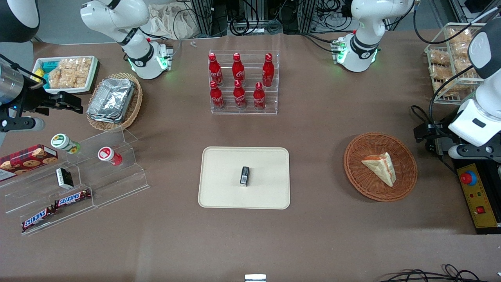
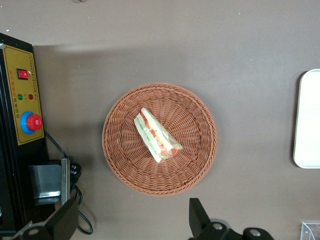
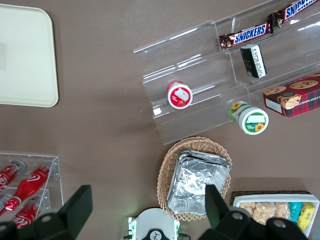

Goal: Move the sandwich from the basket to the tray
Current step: 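Move the left gripper over the wrapped sandwich in the wicker basket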

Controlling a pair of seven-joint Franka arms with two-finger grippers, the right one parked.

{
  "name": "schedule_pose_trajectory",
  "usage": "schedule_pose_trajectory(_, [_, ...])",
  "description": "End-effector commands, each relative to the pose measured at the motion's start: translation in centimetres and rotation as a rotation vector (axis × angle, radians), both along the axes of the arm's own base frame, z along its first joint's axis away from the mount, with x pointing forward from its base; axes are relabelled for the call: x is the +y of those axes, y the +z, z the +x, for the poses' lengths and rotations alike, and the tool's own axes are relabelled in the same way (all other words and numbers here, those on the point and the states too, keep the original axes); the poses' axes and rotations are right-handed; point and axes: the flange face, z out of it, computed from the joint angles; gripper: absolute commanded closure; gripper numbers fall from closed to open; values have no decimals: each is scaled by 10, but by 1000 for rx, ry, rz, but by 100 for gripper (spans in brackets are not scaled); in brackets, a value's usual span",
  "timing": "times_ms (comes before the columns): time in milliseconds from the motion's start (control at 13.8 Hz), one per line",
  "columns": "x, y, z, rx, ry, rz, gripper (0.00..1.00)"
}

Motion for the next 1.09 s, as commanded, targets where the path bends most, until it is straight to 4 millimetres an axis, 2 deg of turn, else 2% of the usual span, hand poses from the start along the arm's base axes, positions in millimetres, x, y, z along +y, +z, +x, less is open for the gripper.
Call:
schedule_pose_trajectory(0, [1, -1, 4, 21, -6, -12, 1])
schedule_pose_trajectory(290, [3, -15, 6, 49, 19, -42, 1])
schedule_pose_trajectory(435, [2, -32, 5, 66, 148, -58, 1])
schedule_pose_trajectory(508, [2, -45, 6, 55, 249, -58, 1])
schedule_pose_trajectory(581, [1, -68, 5, 49, 327, -52, 1])
schedule_pose_trajectory(726, [2, -113, -2, 38, 377, -48, 1])
schedule_pose_trajectory(871, [17, -154, -9, -3, 415, -58, 1])
schedule_pose_trajectory(1016, [31, -186, -18, -32, 439, -67, 1])
